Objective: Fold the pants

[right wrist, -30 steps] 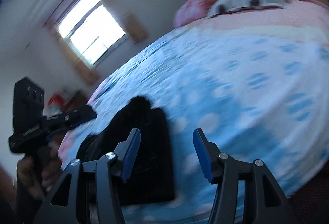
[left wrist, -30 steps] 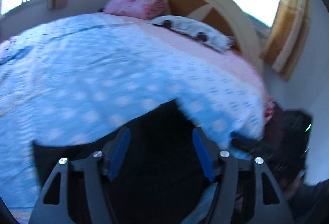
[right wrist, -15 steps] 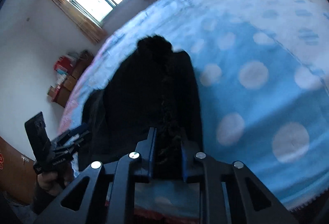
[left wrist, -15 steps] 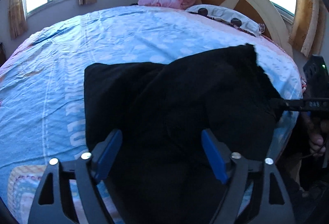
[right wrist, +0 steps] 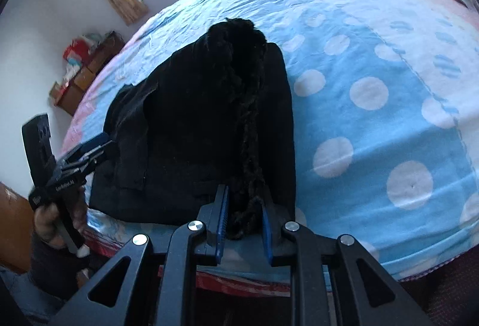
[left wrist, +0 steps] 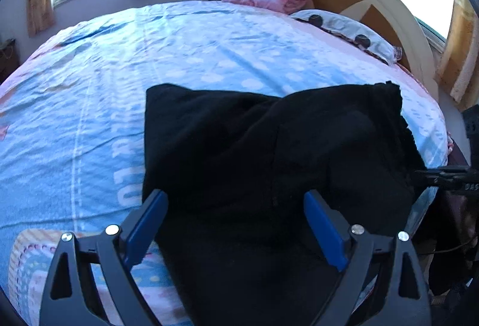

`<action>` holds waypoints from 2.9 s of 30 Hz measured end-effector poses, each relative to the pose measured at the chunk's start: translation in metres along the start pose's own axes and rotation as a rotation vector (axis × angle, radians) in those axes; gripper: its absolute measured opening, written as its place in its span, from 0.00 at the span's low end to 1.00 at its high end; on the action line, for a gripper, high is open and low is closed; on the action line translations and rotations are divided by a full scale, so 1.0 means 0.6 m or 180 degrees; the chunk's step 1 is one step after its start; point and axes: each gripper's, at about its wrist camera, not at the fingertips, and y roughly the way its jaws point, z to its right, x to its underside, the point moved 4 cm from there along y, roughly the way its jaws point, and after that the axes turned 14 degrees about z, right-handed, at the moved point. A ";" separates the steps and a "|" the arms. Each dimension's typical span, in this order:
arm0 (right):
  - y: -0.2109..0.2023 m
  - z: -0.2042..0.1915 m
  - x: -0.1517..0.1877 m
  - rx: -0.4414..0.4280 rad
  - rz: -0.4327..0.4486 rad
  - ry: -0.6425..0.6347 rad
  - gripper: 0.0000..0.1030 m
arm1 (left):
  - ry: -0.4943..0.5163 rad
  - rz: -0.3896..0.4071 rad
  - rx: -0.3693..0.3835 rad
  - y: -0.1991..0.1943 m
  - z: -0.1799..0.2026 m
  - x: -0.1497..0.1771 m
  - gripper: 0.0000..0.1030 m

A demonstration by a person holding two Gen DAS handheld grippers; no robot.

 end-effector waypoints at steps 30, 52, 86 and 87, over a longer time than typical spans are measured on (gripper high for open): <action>0.378 -0.364 -0.177 -0.1213 -0.1100 -0.0788 0.52 | -0.0105 -0.0047 -0.0039 -0.019 -0.025 0.052 1.00; 0.371 -0.340 -0.230 -0.1286 -0.0758 -0.0654 0.45 | -0.0210 0.0045 -0.0064 -0.038 -0.020 0.039 1.00; 0.120 -0.071 -0.133 -0.0559 0.0137 -0.0547 0.44 | 0.0171 -0.0064 -0.0651 0.099 -0.033 -0.095 1.00; 0.127 -0.061 -0.132 -0.0554 0.0094 -0.0450 0.44 | 0.0155 -0.0121 -0.0662 0.112 -0.036 -0.092 1.00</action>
